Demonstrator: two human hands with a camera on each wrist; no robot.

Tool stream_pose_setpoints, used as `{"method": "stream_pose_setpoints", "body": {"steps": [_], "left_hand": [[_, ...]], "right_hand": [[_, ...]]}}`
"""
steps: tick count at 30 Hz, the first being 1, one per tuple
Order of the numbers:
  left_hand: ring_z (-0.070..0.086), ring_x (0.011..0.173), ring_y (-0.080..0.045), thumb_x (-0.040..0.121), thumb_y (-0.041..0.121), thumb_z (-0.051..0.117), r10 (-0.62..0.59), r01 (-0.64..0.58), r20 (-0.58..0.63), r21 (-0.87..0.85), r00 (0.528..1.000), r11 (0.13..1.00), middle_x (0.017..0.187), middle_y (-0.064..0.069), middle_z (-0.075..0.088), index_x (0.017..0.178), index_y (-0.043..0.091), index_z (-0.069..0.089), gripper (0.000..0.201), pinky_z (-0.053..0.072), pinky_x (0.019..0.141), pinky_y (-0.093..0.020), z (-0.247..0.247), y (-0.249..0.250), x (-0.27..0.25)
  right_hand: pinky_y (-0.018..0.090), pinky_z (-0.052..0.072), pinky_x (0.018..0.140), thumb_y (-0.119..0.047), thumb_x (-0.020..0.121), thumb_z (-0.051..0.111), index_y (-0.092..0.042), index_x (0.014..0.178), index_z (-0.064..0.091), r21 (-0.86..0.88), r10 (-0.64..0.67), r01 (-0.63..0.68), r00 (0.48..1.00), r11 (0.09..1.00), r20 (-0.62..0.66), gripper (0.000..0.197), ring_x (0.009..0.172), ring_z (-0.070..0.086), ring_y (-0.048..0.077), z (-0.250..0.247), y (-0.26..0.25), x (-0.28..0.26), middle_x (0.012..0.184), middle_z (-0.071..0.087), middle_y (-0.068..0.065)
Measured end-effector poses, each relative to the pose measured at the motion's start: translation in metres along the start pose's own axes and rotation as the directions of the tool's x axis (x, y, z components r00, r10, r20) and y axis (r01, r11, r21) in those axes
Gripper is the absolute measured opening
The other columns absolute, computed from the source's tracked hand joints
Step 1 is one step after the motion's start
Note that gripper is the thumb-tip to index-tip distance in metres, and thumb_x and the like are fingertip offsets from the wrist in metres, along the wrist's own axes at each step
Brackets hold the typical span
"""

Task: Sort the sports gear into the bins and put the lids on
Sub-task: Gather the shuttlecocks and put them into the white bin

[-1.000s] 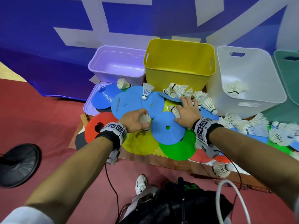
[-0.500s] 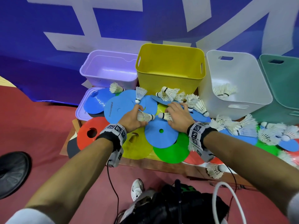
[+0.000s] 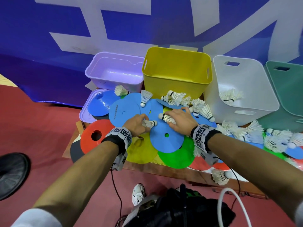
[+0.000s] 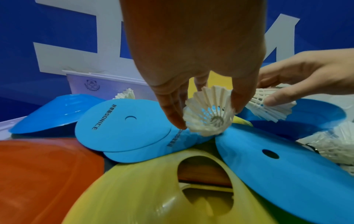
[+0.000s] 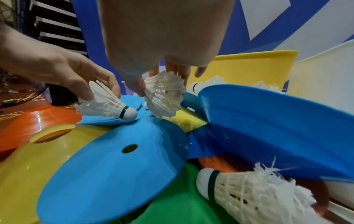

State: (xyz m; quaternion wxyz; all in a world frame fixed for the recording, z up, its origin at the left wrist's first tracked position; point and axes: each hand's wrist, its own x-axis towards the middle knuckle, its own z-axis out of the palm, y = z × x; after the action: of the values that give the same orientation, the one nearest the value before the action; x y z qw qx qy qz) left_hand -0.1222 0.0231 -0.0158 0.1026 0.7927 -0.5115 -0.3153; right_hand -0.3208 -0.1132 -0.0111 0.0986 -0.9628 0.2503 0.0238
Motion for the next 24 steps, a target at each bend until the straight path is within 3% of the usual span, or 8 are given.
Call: {"method": "stream_pose_setpoints", "body": {"steps": [4, 9, 11, 13, 19, 24], "left_hand": [[0.052, 0.090, -0.021, 0.088, 0.037, 0.063, 0.078, -0.080, -0.075, -0.019, 0.994, 0.997, 0.114, -0.005, 0.059, 0.121, 0.026, 0.054, 0.035, 0.038, 0.073, -0.030, -0.013, 0.009, -0.004], [0.061, 0.100, -0.025, 0.080, 0.048, 0.057, 0.172, -0.179, -0.170, -0.027, 0.970, 0.983, 0.115, -0.002, 0.066, 0.122, 0.032, 0.060, 0.045, 0.043, 0.075, -0.030, -0.038, 0.032, -0.001], [0.061, 0.103, -0.024, 0.086, 0.043, 0.061, 0.190, -0.198, -0.197, -0.022, 0.962, 0.980, 0.118, -0.001, 0.066, 0.124, 0.031, 0.061, 0.040, 0.045, 0.078, -0.030, -0.045, 0.046, 0.003], [0.060, 0.106, -0.023, 0.088, 0.040, 0.064, 0.211, -0.218, -0.221, -0.008, 0.952, 0.976, 0.122, 0.000, 0.064, 0.126, 0.032, 0.061, 0.039, 0.044, 0.080, -0.030, -0.046, 0.060, 0.009], [0.059, 0.112, -0.021, 0.087, 0.046, 0.068, 0.319, -0.325, -0.204, 0.004, 0.926, 0.946, 0.129, 0.001, 0.062, 0.125, 0.034, 0.062, 0.041, 0.044, 0.083, -0.029, -0.032, 0.111, 0.029], [0.058, 0.115, -0.022, 0.088, 0.051, 0.063, 0.371, -0.369, -0.199, 0.045, 0.907, 0.928, 0.133, 0.003, 0.061, 0.127, 0.037, 0.060, 0.042, 0.048, 0.087, -0.032, -0.014, 0.155, 0.041]], "right_hand": [[0.040, 0.022, 0.100, -0.039, 0.096, 0.049, -0.023, 0.138, 0.046, 0.019, 0.040, -0.039, 0.998, 0.999, -0.050, 0.045, 0.115, 0.051, 0.025, -0.015, 0.004, 0.005, 0.123, 0.058, 0.004], [0.039, 0.029, 0.096, -0.046, 0.091, 0.045, -0.024, 0.139, 0.047, -0.012, 0.080, -0.082, 0.987, 0.997, -0.138, 0.052, 0.119, 0.050, 0.025, -0.046, 0.020, 0.005, 0.125, 0.058, 0.005], [0.038, 0.029, 0.093, -0.049, 0.089, 0.040, -0.024, 0.138, 0.049, -0.012, 0.097, -0.101, 0.980, 0.995, -0.175, 0.056, 0.116, 0.051, 0.025, -0.060, 0.028, 0.001, 0.123, 0.059, 0.005], [0.038, 0.029, 0.092, -0.045, 0.094, 0.045, -0.024, 0.139, 0.048, -0.011, 0.119, -0.123, 0.974, 0.992, -0.194, 0.051, 0.114, 0.051, 0.025, -0.071, 0.039, -0.007, 0.119, 0.059, 0.005], [0.040, 0.031, 0.097, -0.041, 0.098, 0.047, -0.026, 0.143, 0.045, 0.010, 0.213, -0.217, 0.950, 0.976, -0.227, 0.048, 0.117, 0.048, 0.025, -0.092, 0.082, -0.036, 0.122, 0.057, 0.005], [0.039, 0.032, 0.092, -0.037, 0.099, 0.047, -0.026, 0.140, 0.047, 0.050, 0.249, -0.245, 0.925, 0.968, -0.288, 0.043, 0.112, 0.051, 0.026, -0.103, 0.117, -0.069, 0.122, 0.059, 0.005]]}}
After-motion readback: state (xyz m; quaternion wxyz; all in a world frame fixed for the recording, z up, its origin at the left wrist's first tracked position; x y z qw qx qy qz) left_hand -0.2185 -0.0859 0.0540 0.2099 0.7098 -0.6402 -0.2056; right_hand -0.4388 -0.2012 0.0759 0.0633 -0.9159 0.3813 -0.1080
